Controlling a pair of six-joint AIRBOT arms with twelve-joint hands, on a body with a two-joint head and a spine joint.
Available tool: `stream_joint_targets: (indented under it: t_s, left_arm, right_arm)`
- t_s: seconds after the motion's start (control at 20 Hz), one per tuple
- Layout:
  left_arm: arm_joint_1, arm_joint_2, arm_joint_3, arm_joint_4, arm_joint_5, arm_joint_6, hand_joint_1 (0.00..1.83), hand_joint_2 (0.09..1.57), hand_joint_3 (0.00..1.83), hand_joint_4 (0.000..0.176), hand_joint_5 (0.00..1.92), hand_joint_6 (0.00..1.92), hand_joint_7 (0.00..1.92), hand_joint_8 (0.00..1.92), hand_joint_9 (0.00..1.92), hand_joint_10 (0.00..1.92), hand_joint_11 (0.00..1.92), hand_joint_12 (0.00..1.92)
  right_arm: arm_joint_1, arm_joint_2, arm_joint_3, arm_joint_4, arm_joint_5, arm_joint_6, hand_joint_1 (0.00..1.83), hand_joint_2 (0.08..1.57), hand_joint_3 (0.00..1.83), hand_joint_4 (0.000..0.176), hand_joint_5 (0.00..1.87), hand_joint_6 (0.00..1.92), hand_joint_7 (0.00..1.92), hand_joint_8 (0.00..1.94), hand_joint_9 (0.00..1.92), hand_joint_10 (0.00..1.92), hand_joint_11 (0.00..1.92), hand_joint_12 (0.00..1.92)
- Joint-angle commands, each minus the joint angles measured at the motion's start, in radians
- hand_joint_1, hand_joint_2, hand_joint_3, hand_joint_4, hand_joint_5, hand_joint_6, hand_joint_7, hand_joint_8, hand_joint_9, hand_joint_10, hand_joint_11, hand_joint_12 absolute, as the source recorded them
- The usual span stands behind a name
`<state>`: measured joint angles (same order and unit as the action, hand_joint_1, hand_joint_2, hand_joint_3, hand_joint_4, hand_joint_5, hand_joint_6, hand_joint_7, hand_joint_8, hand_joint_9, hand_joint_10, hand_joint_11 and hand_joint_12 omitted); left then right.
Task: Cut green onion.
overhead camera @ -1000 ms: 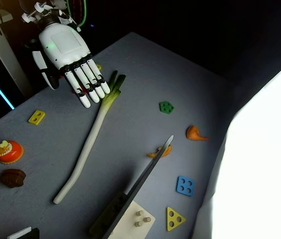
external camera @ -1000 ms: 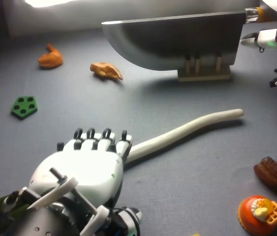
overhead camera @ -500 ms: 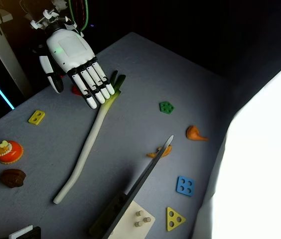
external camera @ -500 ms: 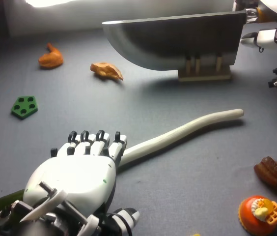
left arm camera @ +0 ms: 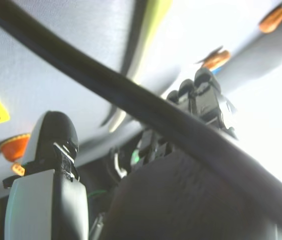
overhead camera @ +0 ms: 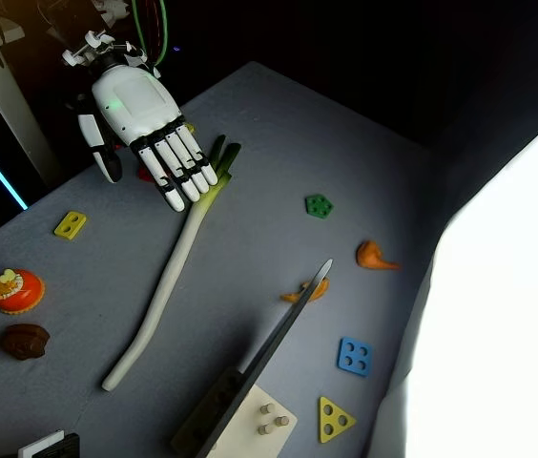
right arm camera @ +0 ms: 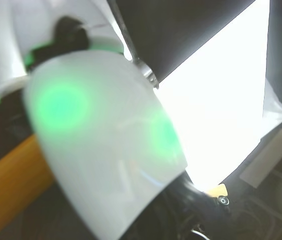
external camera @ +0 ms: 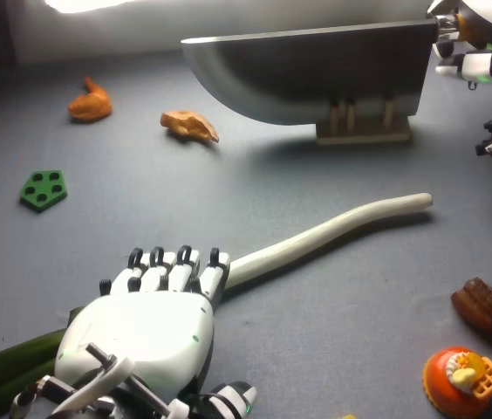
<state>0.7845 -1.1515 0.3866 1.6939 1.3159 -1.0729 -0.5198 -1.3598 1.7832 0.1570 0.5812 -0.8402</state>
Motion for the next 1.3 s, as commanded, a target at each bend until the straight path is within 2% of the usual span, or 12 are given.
stream_joint_targets:
  t_s: [0.0, 0.05, 0.1, 0.2, 0.25, 0.3, 0.35, 0.4, 0.45, 0.5, 0.55, 1.25]
  left_arm:
    - [-0.002, -0.006, 0.006, 0.077, 0.069, -0.001, 0.66, 1.20, 0.00, 0.055, 0.00, 0.00, 0.00, 0.00, 0.00, 0.00, 0.00, 0.00]
    - [0.000, -0.009, 0.008, 0.077, 0.072, -0.001, 0.66, 1.20, 0.00, 0.055, 0.00, 0.00, 0.00, 0.00, 0.00, 0.00, 0.00, 0.00]
    - [0.004, -0.014, 0.011, 0.077, 0.076, -0.001, 0.66, 1.20, 0.00, 0.052, 0.00, 0.00, 0.00, 0.00, 0.00, 0.00, 0.00, 0.00]
    - [0.016, -0.017, 0.013, 0.073, 0.082, -0.001, 0.67, 1.21, 0.00, 0.053, 0.00, 0.00, 0.00, 0.00, 0.00, 0.00, 0.00, 0.00]
    - [0.023, -0.017, 0.016, 0.072, 0.083, -0.001, 0.66, 1.23, 0.01, 0.053, 0.00, 0.00, 0.00, 0.00, 0.00, 0.00, 0.00, 0.00]
    - [0.029, -0.016, 0.019, 0.071, 0.085, -0.004, 0.66, 1.23, 0.01, 0.053, 0.00, 0.00, 0.00, 0.00, 0.00, 0.00, 0.00, 0.00]
    - [0.036, -0.016, 0.022, 0.070, 0.085, -0.011, 0.64, 1.23, 0.01, 0.049, 0.00, 0.00, 0.00, 0.00, 0.00, 0.00, 0.00, 0.00]
    - [0.045, -0.015, 0.034, 0.063, 0.086, -0.021, 0.60, 1.24, 0.01, 0.048, 0.00, 0.00, 0.01, 0.01, 0.00, 0.00, 0.00, 0.00]
    - [0.045, -0.015, 0.037, 0.061, 0.086, -0.022, 0.60, 1.24, 0.01, 0.048, 0.00, 0.00, 0.01, 0.01, 0.00, 0.00, 0.00, 0.00]
    - [0.045, -0.014, 0.040, 0.059, 0.086, -0.023, 0.63, 1.23, 0.01, 0.049, 0.00, 0.00, 0.00, 0.00, 0.00, 0.00, 0.00, 0.00]
    - [0.045, -0.014, 0.044, 0.059, 0.085, -0.024, 0.62, 1.24, 0.01, 0.056, 0.00, 0.00, 0.00, 0.00, 0.02, 0.01, 0.00, 0.00]
    - [0.045, 0.017, 0.063, 0.045, 0.085, -0.028, 0.63, 1.25, 0.00, 0.029, 0.03, 0.01, 0.03, 0.01, 0.00, 0.00, 0.00, 0.00]
  right_arm:
    - [0.008, 0.008, 0.005, 0.012, 0.119, 0.007, 1.52, 1.08, 0.16, 0.146, 1.30, 1.92, 1.58, 1.94, 1.66, 1.92, 1.71, 1.92]
    - [0.008, 0.008, 0.005, 0.012, 0.119, 0.008, 1.52, 1.08, 0.16, 0.146, 1.30, 1.92, 1.58, 1.94, 1.66, 1.92, 1.71, 1.92]
    - [0.008, 0.008, 0.005, 0.012, 0.120, 0.009, 1.61, 0.85, 0.60, 0.175, 1.40, 1.92, 1.67, 1.94, 1.74, 1.92, 1.79, 1.92]
    - [0.008, 0.008, 0.006, 0.012, 0.122, 0.009, 1.64, 0.76, 0.80, 0.176, 1.41, 1.92, 1.68, 1.94, 1.74, 1.92, 1.78, 1.92]
    - [0.007, 0.009, 0.005, 0.012, 0.133, 0.010, 1.50, 0.69, 1.04, 0.000, 1.15, 1.78, 1.69, 1.94, 1.76, 1.92, 1.80, 1.92]
    - [0.007, 0.009, 0.005, 0.014, 0.154, 0.010, 1.50, 0.69, 1.04, 0.000, 1.15, 1.78, 1.69, 1.94, 1.76, 1.92, 1.80, 1.92]
    - [0.006, 0.009, 0.005, 0.021, 0.169, 0.010, 1.18, 0.61, 1.28, 0.000, 0.99, 1.71, 1.67, 1.94, 1.75, 1.92, 1.79, 1.92]
    - [0.007, 0.011, 0.006, 0.031, 0.185, 0.010, 1.47, 0.68, 1.06, 0.041, 1.17, 1.77, 1.67, 1.94, 1.74, 1.92, 1.79, 1.92]
    - [0.007, 0.012, 0.006, 0.032, 0.191, 0.010, 1.47, 0.68, 1.06, 0.041, 1.17, 1.77, 1.67, 1.94, 1.74, 1.92, 1.79, 1.92]
    - [0.006, 0.013, 0.006, 0.033, 0.199, 0.009, 1.55, 0.72, 0.92, 0.149, 1.24, 1.85, 1.65, 1.94, 1.72, 1.92, 1.76, 1.92]
    - [0.006, 0.013, 0.006, 0.035, 0.208, 0.005, 1.59, 0.72, 0.89, 0.171, 1.37, 1.91, 1.63, 1.94, 1.69, 1.92, 1.74, 1.92]
    - [-0.032, 0.000, 0.006, 0.115, 0.397, -0.195, 1.57, 0.73, 0.86, 0.176, 1.34, 1.92, 1.55, 1.94, 1.61, 1.92, 1.66, 1.92]
